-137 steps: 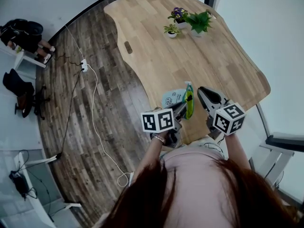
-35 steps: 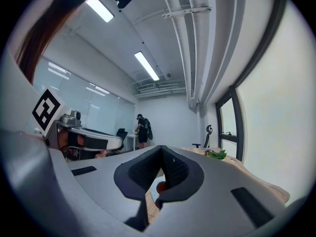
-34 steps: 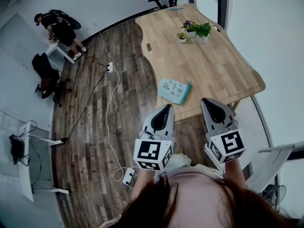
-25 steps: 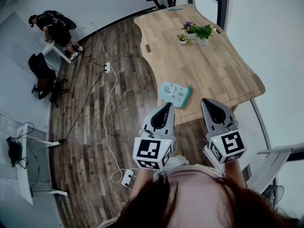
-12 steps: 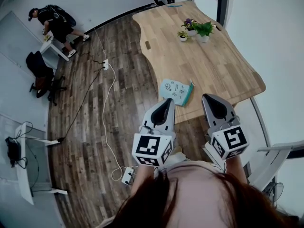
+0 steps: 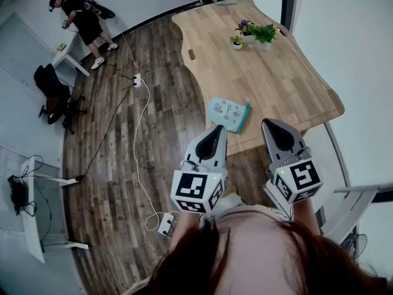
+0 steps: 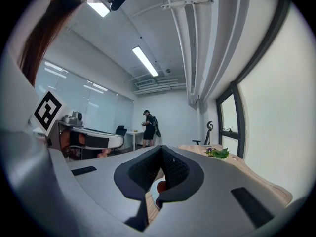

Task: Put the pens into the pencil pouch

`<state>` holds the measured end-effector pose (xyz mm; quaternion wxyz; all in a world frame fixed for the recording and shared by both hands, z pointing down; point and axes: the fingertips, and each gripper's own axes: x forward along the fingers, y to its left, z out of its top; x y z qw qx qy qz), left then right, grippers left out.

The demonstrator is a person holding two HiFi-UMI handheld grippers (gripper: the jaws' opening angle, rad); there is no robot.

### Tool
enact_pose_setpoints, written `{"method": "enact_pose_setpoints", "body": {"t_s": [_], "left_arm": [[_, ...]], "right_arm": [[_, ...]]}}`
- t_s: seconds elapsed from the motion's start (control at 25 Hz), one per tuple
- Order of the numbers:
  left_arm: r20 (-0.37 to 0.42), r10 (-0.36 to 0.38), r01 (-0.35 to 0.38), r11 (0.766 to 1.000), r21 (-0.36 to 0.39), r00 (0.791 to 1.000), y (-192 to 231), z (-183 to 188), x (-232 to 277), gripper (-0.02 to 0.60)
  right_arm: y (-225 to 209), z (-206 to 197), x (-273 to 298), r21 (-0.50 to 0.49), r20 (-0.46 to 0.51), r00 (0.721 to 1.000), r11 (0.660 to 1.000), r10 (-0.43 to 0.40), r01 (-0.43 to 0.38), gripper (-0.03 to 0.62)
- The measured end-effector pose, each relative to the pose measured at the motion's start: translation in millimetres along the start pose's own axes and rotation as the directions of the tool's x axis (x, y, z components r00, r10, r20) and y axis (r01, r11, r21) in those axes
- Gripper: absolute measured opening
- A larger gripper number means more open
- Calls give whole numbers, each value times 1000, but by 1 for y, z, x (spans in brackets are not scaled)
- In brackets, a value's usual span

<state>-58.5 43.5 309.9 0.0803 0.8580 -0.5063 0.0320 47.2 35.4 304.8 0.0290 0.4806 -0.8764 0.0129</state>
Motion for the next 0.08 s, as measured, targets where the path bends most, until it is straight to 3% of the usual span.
{"method": "enact_pose_setpoints", "body": {"t_s": [0.08], "left_arm": [[0, -2, 2, 1000, -1, 1000, -1, -1, 0, 2]], "right_arm": [[0, -2, 0, -2, 5, 1000, 1000, 4, -4, 0]]}}
